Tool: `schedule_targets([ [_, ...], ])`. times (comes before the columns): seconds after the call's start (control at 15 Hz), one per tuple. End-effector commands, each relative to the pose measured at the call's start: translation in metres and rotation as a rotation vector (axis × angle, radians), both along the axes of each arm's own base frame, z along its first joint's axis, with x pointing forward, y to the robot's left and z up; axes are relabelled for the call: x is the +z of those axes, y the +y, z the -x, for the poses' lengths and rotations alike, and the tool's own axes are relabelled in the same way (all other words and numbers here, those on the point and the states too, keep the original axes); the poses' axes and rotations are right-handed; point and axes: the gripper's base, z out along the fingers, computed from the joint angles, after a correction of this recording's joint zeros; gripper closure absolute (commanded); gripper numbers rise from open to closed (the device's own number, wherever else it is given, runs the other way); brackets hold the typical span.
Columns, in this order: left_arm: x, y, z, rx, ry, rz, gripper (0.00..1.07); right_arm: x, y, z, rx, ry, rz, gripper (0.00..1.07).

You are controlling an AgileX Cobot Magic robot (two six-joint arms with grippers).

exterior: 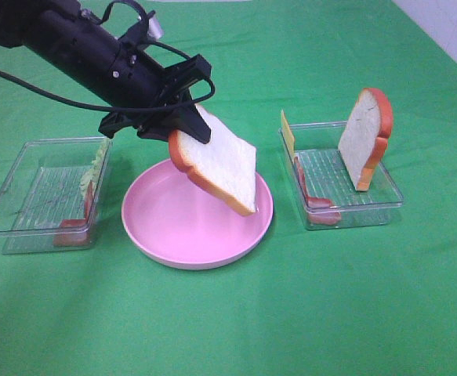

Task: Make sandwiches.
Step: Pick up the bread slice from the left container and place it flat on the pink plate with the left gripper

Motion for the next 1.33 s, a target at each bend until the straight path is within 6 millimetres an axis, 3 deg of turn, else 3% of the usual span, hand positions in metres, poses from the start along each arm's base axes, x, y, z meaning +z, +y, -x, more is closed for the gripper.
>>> schedule_targets([
  [0.07, -0.019, -0.002, -0.005, 0.04, 0.046, 0.038, 1.07, 0.0, 0.0, 0.004, -0.001, -0.035, 0.0, 0.26],
  [0.47, -0.042, -0.005, -0.01, 0.076, 0.094, 0.05, 1.07, 0.0, 0.0, 0.004, -0.001, -0.035, 0.0, 0.26],
  [1.33, -0.051, -0.005, -0.01, 0.074, 0.117, 0.041, 1.07, 0.0, 0.0, 0.004, -0.001, -0.035, 0.0, 0.26],
])
